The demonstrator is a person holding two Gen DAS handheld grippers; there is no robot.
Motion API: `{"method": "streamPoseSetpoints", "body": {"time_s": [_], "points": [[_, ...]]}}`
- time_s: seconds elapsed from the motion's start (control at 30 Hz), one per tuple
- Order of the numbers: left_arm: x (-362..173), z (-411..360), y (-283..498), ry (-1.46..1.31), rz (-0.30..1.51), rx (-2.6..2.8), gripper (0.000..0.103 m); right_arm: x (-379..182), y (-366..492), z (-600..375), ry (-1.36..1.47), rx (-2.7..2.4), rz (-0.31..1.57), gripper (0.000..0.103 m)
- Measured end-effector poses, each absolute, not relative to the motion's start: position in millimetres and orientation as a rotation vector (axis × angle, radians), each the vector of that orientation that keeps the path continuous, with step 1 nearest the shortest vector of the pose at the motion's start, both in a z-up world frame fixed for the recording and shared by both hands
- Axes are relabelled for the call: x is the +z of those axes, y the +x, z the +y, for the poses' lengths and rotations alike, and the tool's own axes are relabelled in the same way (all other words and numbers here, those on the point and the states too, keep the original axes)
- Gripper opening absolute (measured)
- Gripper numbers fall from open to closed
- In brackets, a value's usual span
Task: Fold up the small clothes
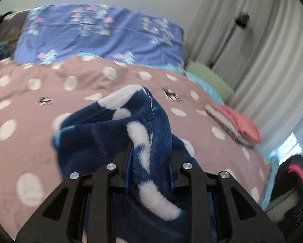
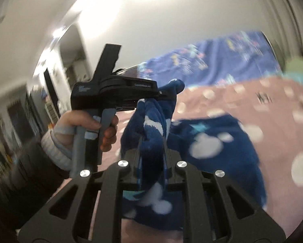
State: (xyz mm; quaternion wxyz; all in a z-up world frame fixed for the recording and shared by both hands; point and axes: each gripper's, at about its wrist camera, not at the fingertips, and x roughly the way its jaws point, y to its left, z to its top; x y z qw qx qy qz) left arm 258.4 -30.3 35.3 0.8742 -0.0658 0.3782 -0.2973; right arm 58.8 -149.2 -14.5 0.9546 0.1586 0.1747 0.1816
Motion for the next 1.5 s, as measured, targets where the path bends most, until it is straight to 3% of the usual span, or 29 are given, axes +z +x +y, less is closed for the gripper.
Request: {"method": "streamPoseSetpoints", "body": {"time_s": [0.17,0.37,0.43,0.5,0.57,0.73,0.8,0.97,1.03,1.07,1.1,1.17,1.37,1.5], "points": [[8,-122,268,-0.006,0.87,-0.664,0.028,-45,51,-211,0.457,0.307,0.39,0.014],[-34,-180,265,0.092,0.919,-0.681,0.032,-102,55,-259,0.618,0.247,0.538,0.014],[-37,-191,259,0.131,0.898,-0.696,0.039,-121,54,-269,0.686,0.265,0.573,0.014],[-34,-195,253,0.152,0.872,-0.73,0.053,-127,50,-271,0.718,0.293,0.574,0.014],[-32,-196,249,0.173,0.855,-0.743,0.055,-127,53,-271,0.716,0.318,0.573,0.014],[-32,-184,250,0.141,0.856,-0.756,0.055,-125,65,-274,0.774,0.359,0.602,0.03],[-31,-183,250,0.121,0.856,-0.759,0.055,-125,73,-274,0.819,0.396,0.639,0.048],[-29,-178,246,0.124,0.84,-0.761,0.055,-122,80,-276,0.854,0.45,0.658,0.053],[-29,-176,247,0.109,0.842,-0.765,0.055,-123,84,-270,0.832,0.466,0.661,0.053],[-29,-175,249,0.096,0.845,-0.765,0.056,-124,87,-267,0.806,0.456,0.671,0.047],[-28,-174,249,0.087,0.845,-0.761,0.056,-125,91,-263,0.777,0.427,0.69,0.028],[-23,-170,247,0.071,0.831,-0.755,0.056,-122,88,-262,0.769,0.412,0.679,0.018],[38,-118,221,0.002,0.66,-0.723,0.056,-91,54,-284,0.721,0.348,0.523,0.015],[26,-101,218,0.2,0.638,-0.603,0.054,-123,66,-290,0.747,0.327,0.635,0.018]]}}
